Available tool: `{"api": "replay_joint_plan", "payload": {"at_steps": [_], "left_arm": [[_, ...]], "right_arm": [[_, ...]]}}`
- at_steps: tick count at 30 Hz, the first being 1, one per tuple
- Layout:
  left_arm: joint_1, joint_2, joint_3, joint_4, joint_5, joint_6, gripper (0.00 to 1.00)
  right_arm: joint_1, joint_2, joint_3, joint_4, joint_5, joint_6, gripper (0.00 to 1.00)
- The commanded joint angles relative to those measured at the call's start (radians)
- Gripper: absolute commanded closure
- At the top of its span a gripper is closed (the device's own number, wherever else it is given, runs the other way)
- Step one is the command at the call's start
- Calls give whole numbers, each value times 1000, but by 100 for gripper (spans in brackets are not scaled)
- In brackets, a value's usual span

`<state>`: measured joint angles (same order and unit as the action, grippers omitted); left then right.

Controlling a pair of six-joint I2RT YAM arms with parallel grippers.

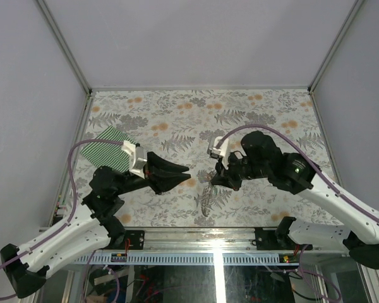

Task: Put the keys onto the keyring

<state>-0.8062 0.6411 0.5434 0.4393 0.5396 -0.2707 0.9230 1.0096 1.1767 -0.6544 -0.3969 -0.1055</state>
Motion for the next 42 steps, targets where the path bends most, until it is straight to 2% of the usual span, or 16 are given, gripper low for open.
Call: {"api": "replay_joint_plan", "payload": {"at_steps": [1,8,13,20,31,42], "left_arm": [[-7,2,-15,-53,-16,29,74],[-6,15,-46,-61,6,30,75],[-7,43,-65,-30,34,26,75],[-8,126,-74,83,206,10,76],[-28,239,-35,146,330,26,76],[-60,318,23,80,329,74,77]], "right_arm": [[4,93,131,-223,38,12,100],[8,218,220,-443,72,82,100],[8,278,239,-517,70,111,100],[11,248,242,-425,-36,67,100],[13,270,252,-358,-107,33,100],[29,278,250,-319,-154,18,100]]}}
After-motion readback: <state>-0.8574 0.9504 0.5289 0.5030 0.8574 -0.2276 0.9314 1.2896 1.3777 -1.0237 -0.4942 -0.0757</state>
